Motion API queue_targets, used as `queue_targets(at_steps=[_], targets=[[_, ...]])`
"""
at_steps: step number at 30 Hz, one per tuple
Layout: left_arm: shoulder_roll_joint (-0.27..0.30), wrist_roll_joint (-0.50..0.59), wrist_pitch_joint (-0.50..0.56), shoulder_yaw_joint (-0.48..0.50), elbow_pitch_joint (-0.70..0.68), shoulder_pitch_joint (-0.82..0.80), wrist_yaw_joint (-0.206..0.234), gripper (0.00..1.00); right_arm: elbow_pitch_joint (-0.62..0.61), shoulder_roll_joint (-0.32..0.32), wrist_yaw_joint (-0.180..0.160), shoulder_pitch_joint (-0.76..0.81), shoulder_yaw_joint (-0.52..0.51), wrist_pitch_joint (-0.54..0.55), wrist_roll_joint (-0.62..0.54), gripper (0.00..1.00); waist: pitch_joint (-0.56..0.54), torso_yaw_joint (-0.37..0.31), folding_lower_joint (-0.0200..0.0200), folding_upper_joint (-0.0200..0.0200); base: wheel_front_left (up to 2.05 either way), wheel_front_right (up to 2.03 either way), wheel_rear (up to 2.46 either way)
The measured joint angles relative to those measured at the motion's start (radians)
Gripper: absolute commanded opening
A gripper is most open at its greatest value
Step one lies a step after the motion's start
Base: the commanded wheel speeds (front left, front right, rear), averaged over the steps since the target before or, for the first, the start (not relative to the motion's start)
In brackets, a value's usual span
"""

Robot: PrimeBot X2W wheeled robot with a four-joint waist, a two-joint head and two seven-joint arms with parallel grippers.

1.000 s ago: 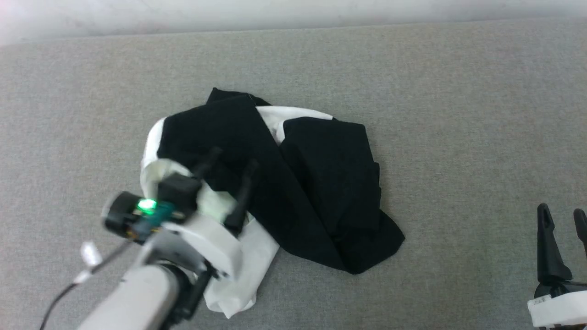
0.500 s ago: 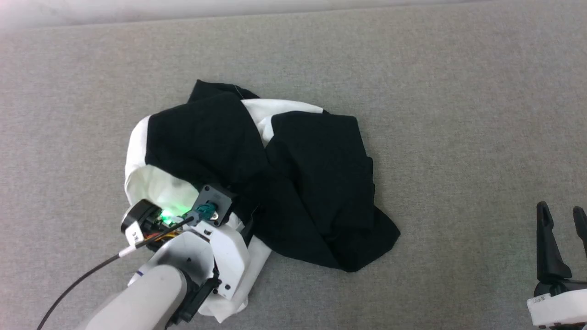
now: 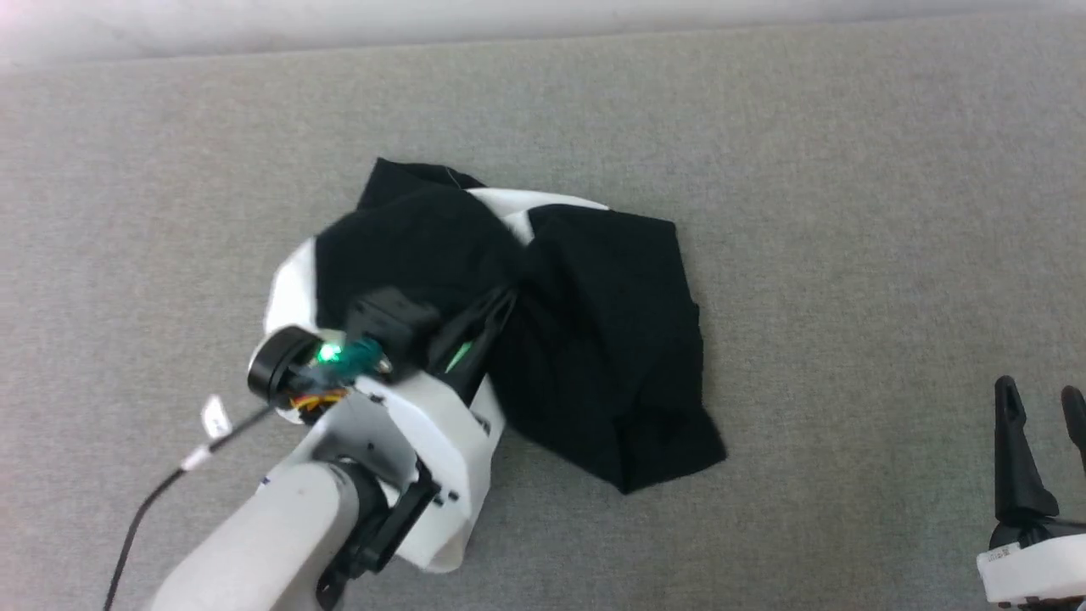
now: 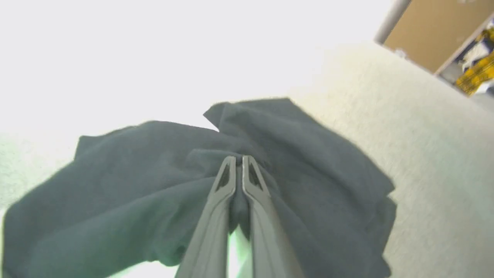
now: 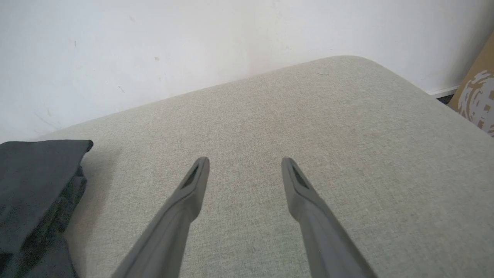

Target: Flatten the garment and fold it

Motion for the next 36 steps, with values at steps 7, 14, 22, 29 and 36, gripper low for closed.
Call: queue_targets(at_steps=[7, 14, 22, 29, 36], targets=[[-0.063, -0.162, -0.07, 0.168, -0.19, 0.043, 0.096, 0.0, 0.017, 0.0, 0.0, 0.002, 0.005, 0.0, 0.001, 1.0, -0.049, 0.022, -0.0001, 0.0001, 0.0, 0.0, 0.0], [-0.176, -0.413, -0.211, 0.464, -0.272, 0.272, 0.225, 0.0, 0.024, 0.0, 0.0, 0.015, 0.007, -0.001, 0.001, 1.0, -0.086, 0.038, -0.0002, 0.0, 0.0, 0.0, 0.0], [-0.267, -0.575, -0.334, 0.706, -0.083, 0.577, 0.249, 0.08, 0.02, 0.0, 0.0, 0.032, 0.003, 0.007, 0.001, 1.0, -0.088, 0.048, -0.0002, 0.0001, 0.0, 0.0, 0.0], [-0.262, -0.549, -0.349, 0.681, 0.017, 0.604, 0.234, 1.0, 0.012, 0.0, 0.0, 0.033, 0.002, 0.026, -0.007, 1.0, -0.087, 0.071, -0.0002, 0.0001, 0.0, 0.0, 0.0], [-0.168, -0.381, -0.421, 0.609, -0.107, 0.536, 0.167, 1.0, 0.013, 0.0, 0.0, 0.032, 0.005, 0.034, -0.007, 1.0, -0.11, 0.079, -0.0001, 0.0001, 0.0, 0.0, 0.0]])
